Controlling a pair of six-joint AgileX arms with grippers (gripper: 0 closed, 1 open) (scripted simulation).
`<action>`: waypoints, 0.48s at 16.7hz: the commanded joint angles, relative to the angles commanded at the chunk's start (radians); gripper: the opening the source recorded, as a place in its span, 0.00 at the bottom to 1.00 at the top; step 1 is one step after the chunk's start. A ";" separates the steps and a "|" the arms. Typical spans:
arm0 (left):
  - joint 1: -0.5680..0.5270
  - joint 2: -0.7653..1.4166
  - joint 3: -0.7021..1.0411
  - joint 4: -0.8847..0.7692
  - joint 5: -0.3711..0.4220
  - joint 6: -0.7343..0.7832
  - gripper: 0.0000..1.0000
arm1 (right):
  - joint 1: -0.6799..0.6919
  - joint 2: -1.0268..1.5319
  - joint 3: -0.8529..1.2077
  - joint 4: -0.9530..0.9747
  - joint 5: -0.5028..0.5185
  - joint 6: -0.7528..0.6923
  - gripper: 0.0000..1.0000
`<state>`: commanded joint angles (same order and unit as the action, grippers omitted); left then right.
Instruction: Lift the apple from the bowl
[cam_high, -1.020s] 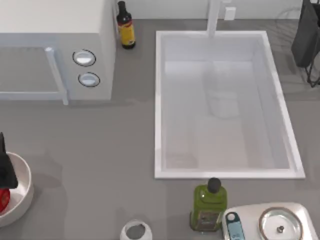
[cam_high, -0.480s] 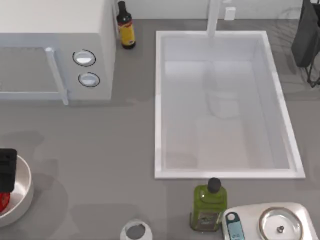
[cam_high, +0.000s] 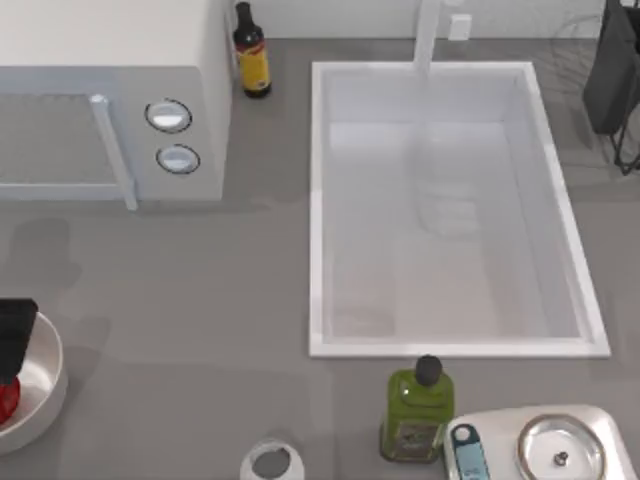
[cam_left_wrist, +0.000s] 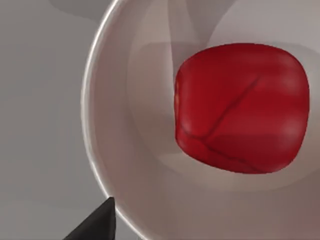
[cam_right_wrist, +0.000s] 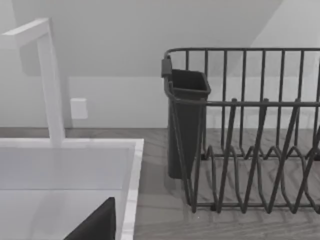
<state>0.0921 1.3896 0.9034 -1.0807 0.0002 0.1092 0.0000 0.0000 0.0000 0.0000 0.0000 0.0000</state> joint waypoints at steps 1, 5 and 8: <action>0.000 0.004 0.003 -0.003 0.000 0.000 1.00 | 0.000 0.000 0.000 0.000 0.000 0.000 1.00; -0.004 0.000 -0.001 0.000 0.000 0.000 1.00 | 0.000 0.000 0.000 0.000 0.000 0.000 1.00; -0.004 0.020 -0.026 0.038 0.000 0.000 1.00 | 0.000 0.000 0.000 0.000 0.000 0.000 1.00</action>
<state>0.0884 1.4094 0.8778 -1.0431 0.0002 0.1095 0.0000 0.0000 0.0000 0.0000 0.0000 0.0000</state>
